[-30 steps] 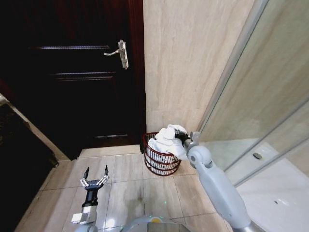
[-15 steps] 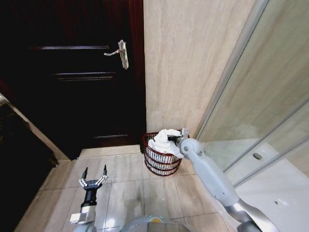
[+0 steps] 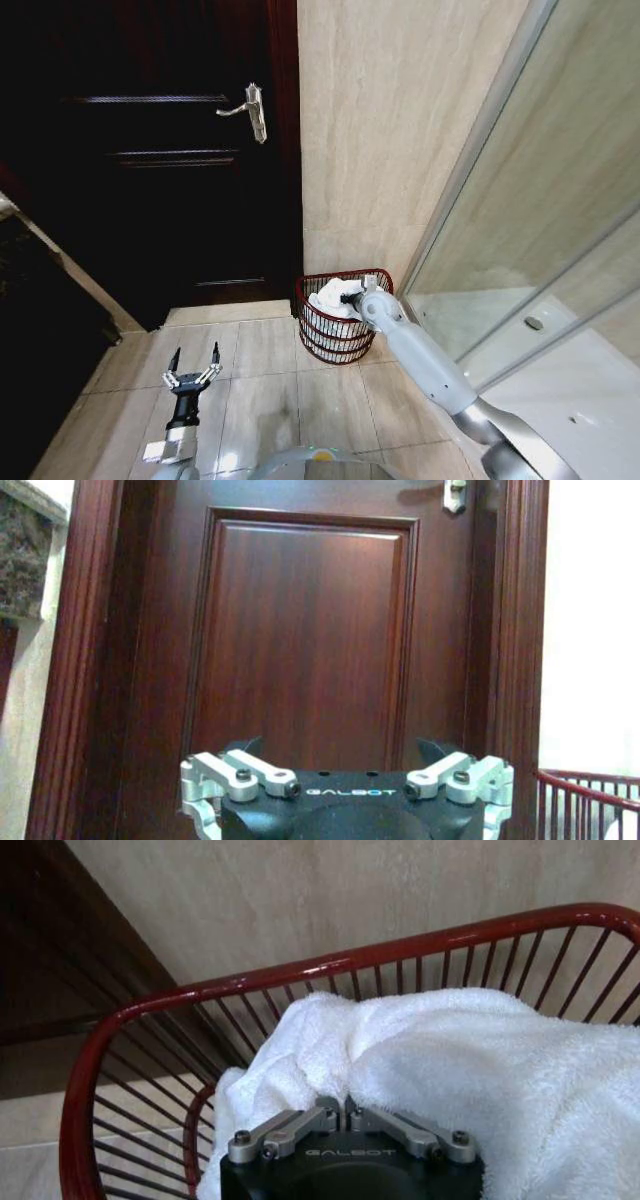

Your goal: Discard the used towel into the hamper.

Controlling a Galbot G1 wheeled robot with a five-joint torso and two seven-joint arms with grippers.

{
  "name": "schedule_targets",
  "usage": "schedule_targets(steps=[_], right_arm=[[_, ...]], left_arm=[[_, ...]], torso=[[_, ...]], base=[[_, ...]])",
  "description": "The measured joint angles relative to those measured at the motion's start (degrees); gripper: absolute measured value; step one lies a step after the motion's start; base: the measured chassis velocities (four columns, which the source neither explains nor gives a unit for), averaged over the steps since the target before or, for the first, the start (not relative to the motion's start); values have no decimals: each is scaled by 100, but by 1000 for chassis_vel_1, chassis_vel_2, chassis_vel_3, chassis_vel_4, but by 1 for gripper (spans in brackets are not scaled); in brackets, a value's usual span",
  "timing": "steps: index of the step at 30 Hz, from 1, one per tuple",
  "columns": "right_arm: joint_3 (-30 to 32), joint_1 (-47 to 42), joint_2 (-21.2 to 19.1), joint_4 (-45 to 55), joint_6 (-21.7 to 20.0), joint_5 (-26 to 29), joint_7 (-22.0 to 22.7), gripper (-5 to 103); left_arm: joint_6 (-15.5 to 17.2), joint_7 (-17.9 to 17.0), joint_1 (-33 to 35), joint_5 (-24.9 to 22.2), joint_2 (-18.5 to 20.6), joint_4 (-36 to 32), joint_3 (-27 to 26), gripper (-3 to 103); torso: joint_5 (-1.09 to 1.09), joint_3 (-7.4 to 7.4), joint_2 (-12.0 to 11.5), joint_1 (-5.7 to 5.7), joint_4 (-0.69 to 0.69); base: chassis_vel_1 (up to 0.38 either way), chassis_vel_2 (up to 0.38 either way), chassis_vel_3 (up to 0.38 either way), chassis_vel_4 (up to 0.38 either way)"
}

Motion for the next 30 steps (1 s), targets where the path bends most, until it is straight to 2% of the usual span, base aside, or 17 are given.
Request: schedule_targets(steps=[2, 4, 5, 7, 8, 12, 13, 15, 17, 19, 20, 23, 24, 27, 30], right_arm=[[49, -16, -3, 23, 3, -111, -93, 3], [146, -81, -33, 127, 119, -494, -302, 14], [146, -81, -33, 127, 119, -494, -302, 14], [294, -250, -61, 444, 458, -976, -422, 25], [294, -250, -61, 444, 458, -976, -422, 25], [539, -722, -62, 946, 1385, -2297, -710, 46], [539, -722, -62, 946, 1385, -2297, -710, 46], [705, -1113, -70, 1404, 1570, -2652, -742, 57], [758, -1282, -84, 1638, 1595, -2708, -725, 57], [873, -1789, -131, 2269, 1680, -2979, -692, 67], [873, -1789, -131, 2269, 1680, -2979, -692, 67], [967, -2332, -104, 2624, 2083, -3691, -796, 84], [967, -2332, -104, 2624, 2083, -3691, -796, 84], [1017, -2744, -22, 2752, 2464, -4318, -881, 98], [990, -2978, 25, 2907, 2464, -4388, -821, 99]], left_arm=[[0, 1, -6, 2, -2, 0, 2, 100], [0, 2, -14, 3, -10, -3, 4, 100], [0, 2, -14, 3, -10, -3, 4, 100], [2, 5, -21, -3, -8, -1, 19, 100], [2, 5, -21, -3, -8, -1, 19, 100], [-2, 11, -42, -9, 16, 54, 49, 100], [-2, 11, -42, -9, 16, 54, 49, 100], [8, 18, -41, -9, 36, 24, 49, 100], [18, 20, -41, -9, 41, 8, 45, 100], [49, 28, -49, 8, 42, -20, 42, 100], [49, 28, -49, 8, 42, -20, 42, 100], [87, 42, -46, 66, 3, -81, 50, 100], [87, 42, -46, 66, 3, -81, 50, 100], [83, 58, -16, 84, -3, -122, 61, 100], [45, 58, -2, 57, 28, -119, 57, 100]], torso=[[0, 0, 0, 0, 0], [1, 1, 0, 1, 0], [1, 1, 0, 1, 0], [1, 1, 1, 1, -1], [1, 1, 1, 1, -1], [0, 1, 2, 1, -1], [0, 1, 2, 1, -1], [1, 1, 2, 1, -1], [1, 1, 2, 1, -1], [0, 1, 3, 1, -1], [0, 1, 3, 1, -1], [0, 1, 3, 0, -2], [0, 1, 3, 0, -2], [1, 1, 3, 0, -1], [0, 1, 3, 0, 0]], base=[[0, 0, 0, 0], [0, 0, 0, 0], [0, 0, 0, 0], [0, 0, 0, 0], [0, 0, 0, 0], [0, 0, 0, 0], [0, 0, 0, 0], [0, 0, 0, 0], [0, 0, 0, 0], [0, 0, 0, 0], [0, 0, 0, 0], [0, 0, 0, 0], [0, 0, 0, 0], [0, 0, 0, 0], [0, 0, 0, 0]])
